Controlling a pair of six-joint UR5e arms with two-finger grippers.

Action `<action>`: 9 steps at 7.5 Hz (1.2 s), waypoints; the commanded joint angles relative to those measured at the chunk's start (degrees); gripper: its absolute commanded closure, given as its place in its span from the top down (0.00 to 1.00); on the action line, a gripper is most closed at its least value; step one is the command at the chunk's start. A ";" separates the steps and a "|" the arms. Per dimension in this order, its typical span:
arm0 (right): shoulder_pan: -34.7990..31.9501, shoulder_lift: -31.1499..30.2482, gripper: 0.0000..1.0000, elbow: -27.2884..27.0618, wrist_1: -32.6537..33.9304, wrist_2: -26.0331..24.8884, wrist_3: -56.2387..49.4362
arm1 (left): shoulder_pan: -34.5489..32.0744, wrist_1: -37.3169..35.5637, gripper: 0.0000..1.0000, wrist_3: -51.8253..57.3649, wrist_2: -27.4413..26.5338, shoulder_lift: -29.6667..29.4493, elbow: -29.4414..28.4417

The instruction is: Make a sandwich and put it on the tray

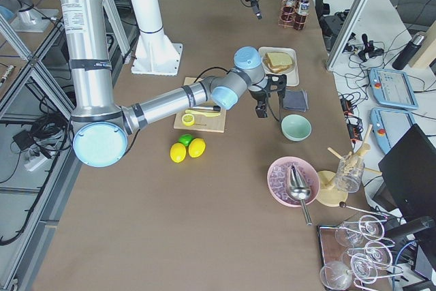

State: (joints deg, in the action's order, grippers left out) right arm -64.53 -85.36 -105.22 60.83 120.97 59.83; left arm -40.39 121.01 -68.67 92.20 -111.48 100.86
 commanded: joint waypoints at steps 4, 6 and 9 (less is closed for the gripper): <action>-13.57 -6.23 1.00 1.68 28.82 4.20 -52.95 | -19.14 -1.21 0.98 29.42 28.42 13.54 0.83; -18.07 -4.47 1.00 1.95 37.59 1.55 -62.36 | -27.86 -9.24 0.98 44.93 31.72 15.40 0.74; -21.15 -5.52 1.00 2.39 38.57 3.73 -62.90 | -42.01 -29.01 0.98 70.53 31.72 16.55 0.74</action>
State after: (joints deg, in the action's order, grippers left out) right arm -83.74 -90.40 -103.27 98.39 123.33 -2.22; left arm -74.30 103.14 -11.48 123.74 -95.30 101.79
